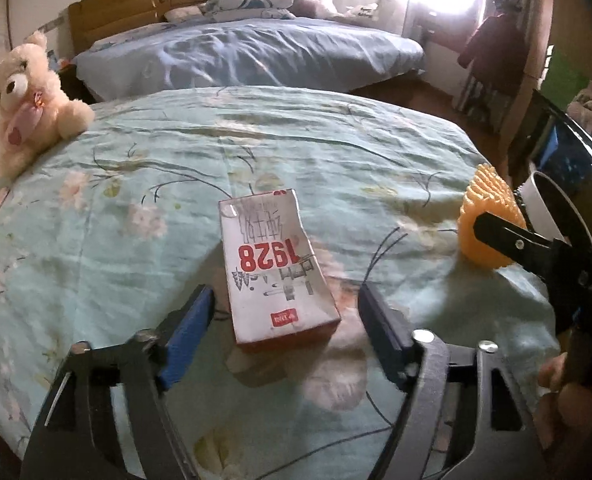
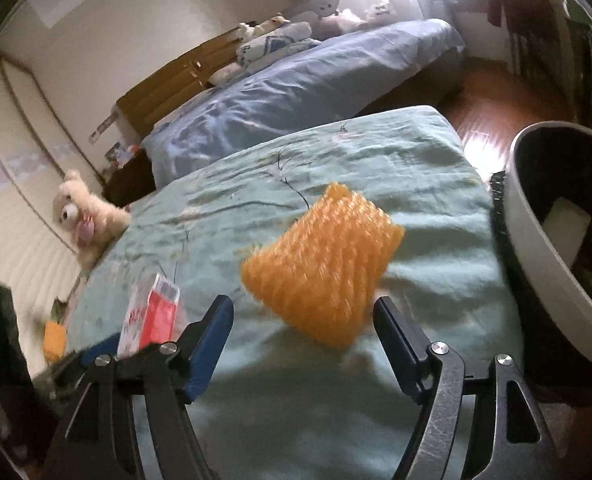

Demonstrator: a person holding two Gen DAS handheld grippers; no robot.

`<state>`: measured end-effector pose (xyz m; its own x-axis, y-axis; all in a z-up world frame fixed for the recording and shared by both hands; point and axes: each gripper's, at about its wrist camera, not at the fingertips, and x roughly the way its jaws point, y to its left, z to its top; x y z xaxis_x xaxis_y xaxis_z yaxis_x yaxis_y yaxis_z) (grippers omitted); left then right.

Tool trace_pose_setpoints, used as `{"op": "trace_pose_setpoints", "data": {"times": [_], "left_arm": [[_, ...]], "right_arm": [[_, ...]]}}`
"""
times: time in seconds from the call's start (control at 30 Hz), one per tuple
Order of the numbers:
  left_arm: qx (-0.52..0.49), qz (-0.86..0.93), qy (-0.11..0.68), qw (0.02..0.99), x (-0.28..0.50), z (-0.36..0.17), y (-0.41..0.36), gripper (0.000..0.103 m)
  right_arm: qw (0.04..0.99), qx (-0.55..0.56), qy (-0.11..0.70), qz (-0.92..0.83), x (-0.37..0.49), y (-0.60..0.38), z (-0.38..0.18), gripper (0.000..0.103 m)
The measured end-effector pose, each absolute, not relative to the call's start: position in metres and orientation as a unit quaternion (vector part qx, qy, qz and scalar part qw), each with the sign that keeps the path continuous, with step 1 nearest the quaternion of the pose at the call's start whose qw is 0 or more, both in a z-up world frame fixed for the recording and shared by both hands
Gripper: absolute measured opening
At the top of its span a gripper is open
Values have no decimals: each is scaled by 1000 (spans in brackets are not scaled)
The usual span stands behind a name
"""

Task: Collect trash
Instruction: 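Carry the red box and orange mesh sleeve over the trash bin with both tools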

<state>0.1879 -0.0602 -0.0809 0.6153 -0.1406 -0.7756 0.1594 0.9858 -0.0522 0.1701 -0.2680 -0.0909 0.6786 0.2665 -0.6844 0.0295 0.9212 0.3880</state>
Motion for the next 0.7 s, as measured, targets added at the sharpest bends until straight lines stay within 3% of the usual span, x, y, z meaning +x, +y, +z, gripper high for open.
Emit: {"op": "trace_pose_setpoints", "data": {"times": [0.03,0.1,0.13,0.17,0.7], "left_arm": [[10,-86,437,895,189,-84,-60,52],[13,-88,431,898,188,-84,-59,52],[15,-88,430,898,187,-84,-59,52],[17,-88,428,899,186,-84,-59,52],[13,-111,415,903,169,-70,-67,51]], "right_arm": [[899,183,394,61,172,-267,-92,73],[899,179,396,57,174,-264,-97,53],[897,179,401,56,173,-264,-100,23],[893,183,406,58,172,-265,-104,17],[903,179,381,83,132,-274,-91,15]]}}
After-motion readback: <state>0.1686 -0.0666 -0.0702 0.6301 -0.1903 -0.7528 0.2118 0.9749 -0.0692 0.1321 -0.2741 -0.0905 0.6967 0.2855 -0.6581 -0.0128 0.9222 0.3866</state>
